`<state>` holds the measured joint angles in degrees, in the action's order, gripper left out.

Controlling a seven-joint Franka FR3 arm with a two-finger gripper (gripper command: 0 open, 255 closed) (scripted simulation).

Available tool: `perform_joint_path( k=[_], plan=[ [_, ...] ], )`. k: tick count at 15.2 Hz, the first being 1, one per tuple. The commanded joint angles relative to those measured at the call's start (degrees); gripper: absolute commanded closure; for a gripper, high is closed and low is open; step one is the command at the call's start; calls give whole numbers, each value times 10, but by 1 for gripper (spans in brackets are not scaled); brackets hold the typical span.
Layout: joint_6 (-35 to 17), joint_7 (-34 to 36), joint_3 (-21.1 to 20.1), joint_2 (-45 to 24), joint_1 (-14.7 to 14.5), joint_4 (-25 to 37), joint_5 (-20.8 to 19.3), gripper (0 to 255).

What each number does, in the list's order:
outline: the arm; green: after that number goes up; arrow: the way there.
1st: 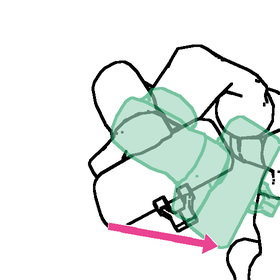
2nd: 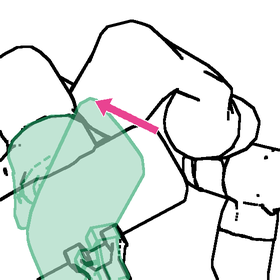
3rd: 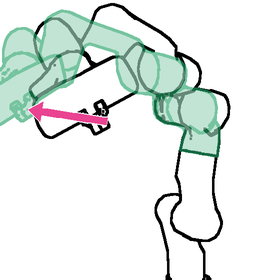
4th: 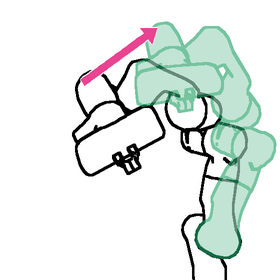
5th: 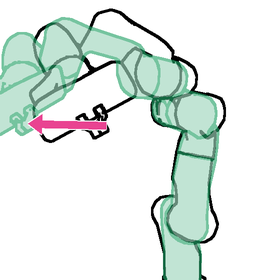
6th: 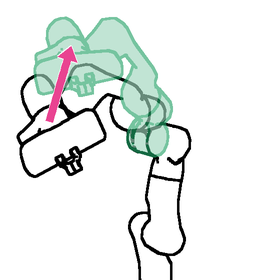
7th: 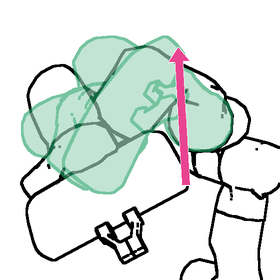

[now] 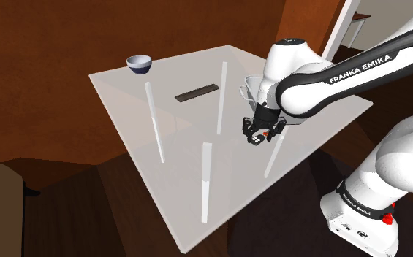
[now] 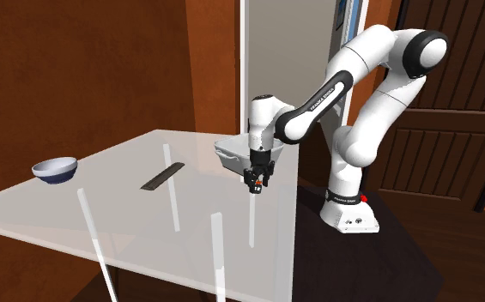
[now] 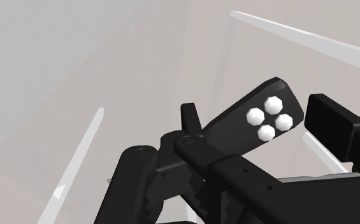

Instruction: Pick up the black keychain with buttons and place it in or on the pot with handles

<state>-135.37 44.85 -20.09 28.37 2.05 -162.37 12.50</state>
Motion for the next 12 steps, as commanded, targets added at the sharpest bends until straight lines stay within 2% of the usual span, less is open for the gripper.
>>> perform_joint_path(
  k=[1, 8, 12],
  plan=[
    [0, 0, 0, 0, 0, 0, 0, 255],
    [0, 0, 0, 0, 0, 0, 0, 255],
    [43, -1, 7, 28, -1, 15, -2, 255]
  ],
)
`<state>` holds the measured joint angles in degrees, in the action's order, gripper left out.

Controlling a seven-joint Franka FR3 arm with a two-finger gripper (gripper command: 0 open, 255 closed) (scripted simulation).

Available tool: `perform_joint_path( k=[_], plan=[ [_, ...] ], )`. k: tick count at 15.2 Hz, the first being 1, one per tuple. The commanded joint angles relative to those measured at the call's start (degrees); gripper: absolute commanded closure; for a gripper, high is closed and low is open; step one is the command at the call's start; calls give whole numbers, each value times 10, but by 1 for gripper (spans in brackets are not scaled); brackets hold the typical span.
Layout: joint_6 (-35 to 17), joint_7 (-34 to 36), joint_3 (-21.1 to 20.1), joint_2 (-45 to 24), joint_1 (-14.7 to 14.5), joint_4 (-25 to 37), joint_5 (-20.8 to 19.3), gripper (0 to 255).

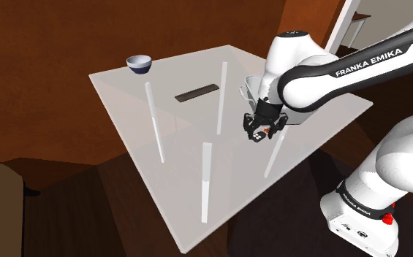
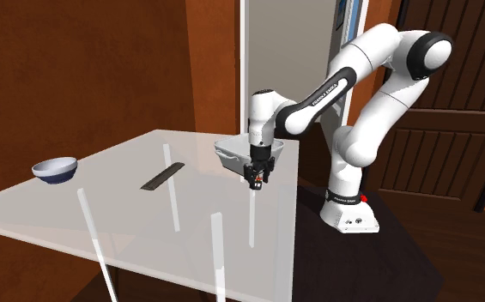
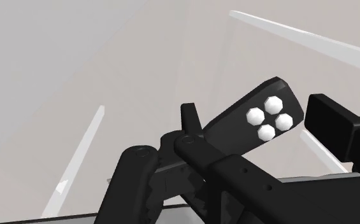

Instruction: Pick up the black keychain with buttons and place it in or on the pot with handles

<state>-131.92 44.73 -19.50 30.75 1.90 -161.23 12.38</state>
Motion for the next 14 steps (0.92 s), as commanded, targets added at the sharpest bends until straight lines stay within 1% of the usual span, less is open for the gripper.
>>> perform_joint_path(
  k=[1, 14],
  plan=[
    [19, 0, 3, 11, 0, 8, -1, 255],
    [144, -2, 24, 71, 1, 73, -13, 255]
  ],
)
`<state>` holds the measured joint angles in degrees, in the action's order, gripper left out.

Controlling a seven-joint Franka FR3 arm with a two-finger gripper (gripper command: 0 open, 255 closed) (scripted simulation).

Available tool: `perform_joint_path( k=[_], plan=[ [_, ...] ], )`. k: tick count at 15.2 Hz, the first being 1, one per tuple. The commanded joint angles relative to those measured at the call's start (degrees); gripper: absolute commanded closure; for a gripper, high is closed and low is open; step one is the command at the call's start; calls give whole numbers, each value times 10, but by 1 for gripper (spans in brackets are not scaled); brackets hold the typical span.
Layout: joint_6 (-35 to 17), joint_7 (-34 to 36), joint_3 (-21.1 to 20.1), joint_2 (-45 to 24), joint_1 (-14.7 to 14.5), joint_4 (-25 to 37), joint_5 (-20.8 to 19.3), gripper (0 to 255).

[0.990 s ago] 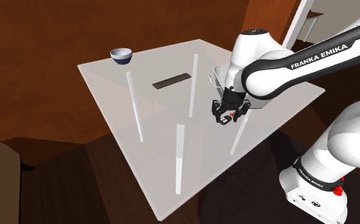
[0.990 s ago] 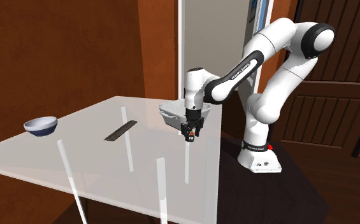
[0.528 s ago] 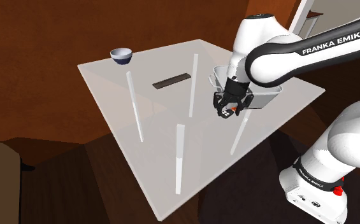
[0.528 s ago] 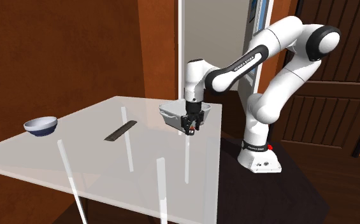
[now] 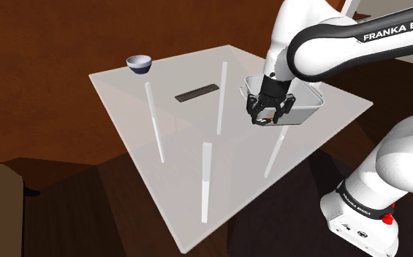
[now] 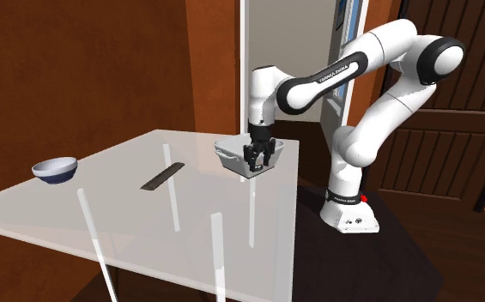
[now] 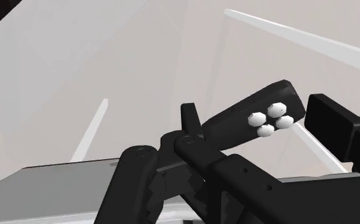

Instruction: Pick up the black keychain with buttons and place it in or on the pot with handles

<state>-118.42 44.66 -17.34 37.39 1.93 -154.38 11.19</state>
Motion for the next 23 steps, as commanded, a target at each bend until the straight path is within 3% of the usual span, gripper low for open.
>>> perform_joint_path(
  k=[1, 20, 23],
  plan=[
    [18, -1, 4, 8, 1, 11, -3, 255],
    [173, 0, 28, 32, 8, 142, -22, 255],
    [171, -26, 50, 20, 22, 149, -38, 255]
  ],
)
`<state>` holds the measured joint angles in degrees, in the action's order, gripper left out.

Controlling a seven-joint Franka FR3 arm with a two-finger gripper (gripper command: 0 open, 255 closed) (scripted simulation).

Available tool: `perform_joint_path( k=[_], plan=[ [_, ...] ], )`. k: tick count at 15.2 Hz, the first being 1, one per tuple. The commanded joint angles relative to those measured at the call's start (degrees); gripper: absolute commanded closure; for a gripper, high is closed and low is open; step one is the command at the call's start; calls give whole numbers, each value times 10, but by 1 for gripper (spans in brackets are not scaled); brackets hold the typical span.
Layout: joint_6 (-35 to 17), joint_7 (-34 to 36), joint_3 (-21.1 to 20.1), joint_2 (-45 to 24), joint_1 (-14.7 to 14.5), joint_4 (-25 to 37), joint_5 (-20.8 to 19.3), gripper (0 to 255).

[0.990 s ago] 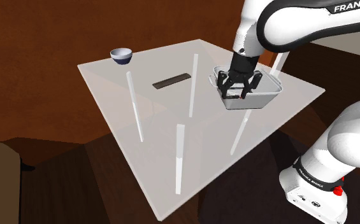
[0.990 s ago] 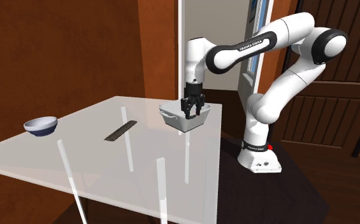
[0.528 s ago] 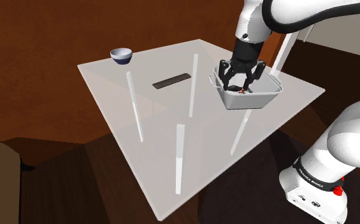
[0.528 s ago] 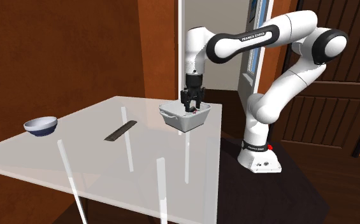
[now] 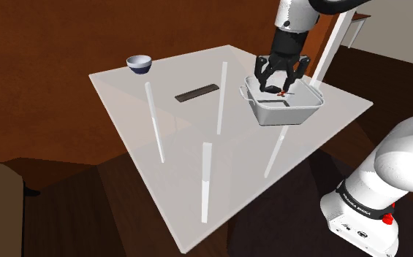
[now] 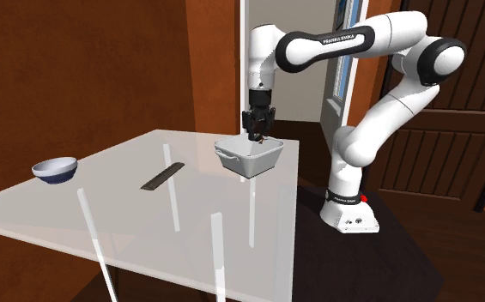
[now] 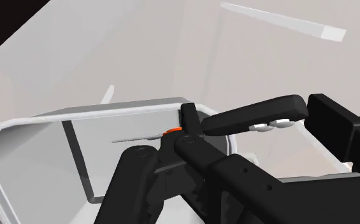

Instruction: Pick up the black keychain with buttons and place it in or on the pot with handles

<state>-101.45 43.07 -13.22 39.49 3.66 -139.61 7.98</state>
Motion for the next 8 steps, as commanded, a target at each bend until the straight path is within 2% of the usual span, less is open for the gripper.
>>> perform_joint_path(
  k=[1, 8],
  plan=[
    [0, -23, 19, -8, 11, 6, -13, 255],
    [-12, -109, 90, -74, 53, 57, -61, 255]
  ],
)
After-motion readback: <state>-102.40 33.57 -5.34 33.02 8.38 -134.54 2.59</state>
